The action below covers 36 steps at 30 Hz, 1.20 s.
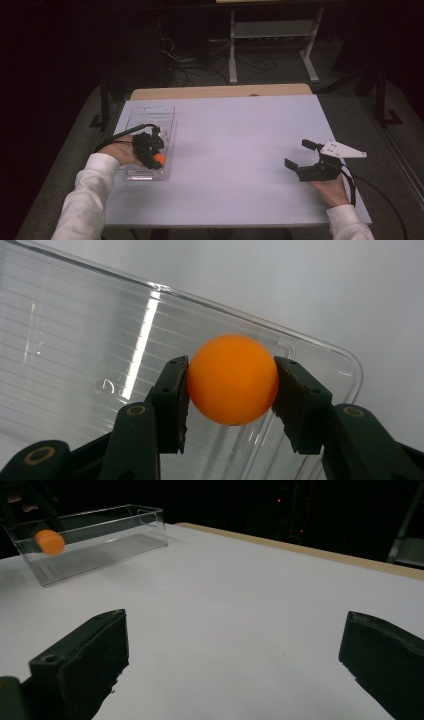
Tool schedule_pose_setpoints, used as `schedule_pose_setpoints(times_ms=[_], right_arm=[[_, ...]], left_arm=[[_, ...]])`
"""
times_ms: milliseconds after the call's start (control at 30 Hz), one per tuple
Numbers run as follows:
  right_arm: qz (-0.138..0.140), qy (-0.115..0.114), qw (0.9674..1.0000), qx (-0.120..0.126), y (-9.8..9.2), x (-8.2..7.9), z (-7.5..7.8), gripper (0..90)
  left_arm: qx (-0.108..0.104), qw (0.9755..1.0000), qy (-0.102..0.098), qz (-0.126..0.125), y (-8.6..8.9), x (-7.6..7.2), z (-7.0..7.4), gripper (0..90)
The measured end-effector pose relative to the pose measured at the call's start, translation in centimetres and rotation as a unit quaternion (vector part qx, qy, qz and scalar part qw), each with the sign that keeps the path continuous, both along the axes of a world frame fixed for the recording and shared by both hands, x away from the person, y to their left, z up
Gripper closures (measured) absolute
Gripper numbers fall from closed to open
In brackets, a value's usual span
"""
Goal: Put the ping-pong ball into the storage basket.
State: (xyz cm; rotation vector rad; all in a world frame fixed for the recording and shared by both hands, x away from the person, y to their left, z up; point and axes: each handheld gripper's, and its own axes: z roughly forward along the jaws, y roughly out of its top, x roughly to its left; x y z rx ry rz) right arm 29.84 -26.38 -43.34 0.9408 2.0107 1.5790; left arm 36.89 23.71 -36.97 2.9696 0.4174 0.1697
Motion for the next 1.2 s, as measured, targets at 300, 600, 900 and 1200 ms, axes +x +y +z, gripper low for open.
schedule_pose_setpoints(times_ms=[300, 600, 900, 1200], right_arm=[[0.000, 0.000, 1.0000, -0.001, 0.0, 0.0, 0.0, 0.0], [0.000, 0.001, 1.0000, -0.002, 0.0, 0.0, -0.1, 0.0], [-0.001, 0.005, 1.0000, 0.000, 0.0, 0.0, -0.1, 0.0], [-0.001, 0.004, 1.0000, 0.000, 0.0, 0.0, -0.1, 0.0]], left_arm=[[-0.005, 1.0000, 0.002, 0.007, 0.3, 0.2, -0.7, 51.0], [-0.006, 0.9999, 0.002, 0.008, 0.5, 0.2, -0.9, 50.9], [-0.017, 0.9997, -0.005, 0.017, 0.6, 0.2, -0.6, 46.6], [-0.026, 0.9990, -0.016, 0.032, 1.1, 0.3, -0.1, 38.7]])
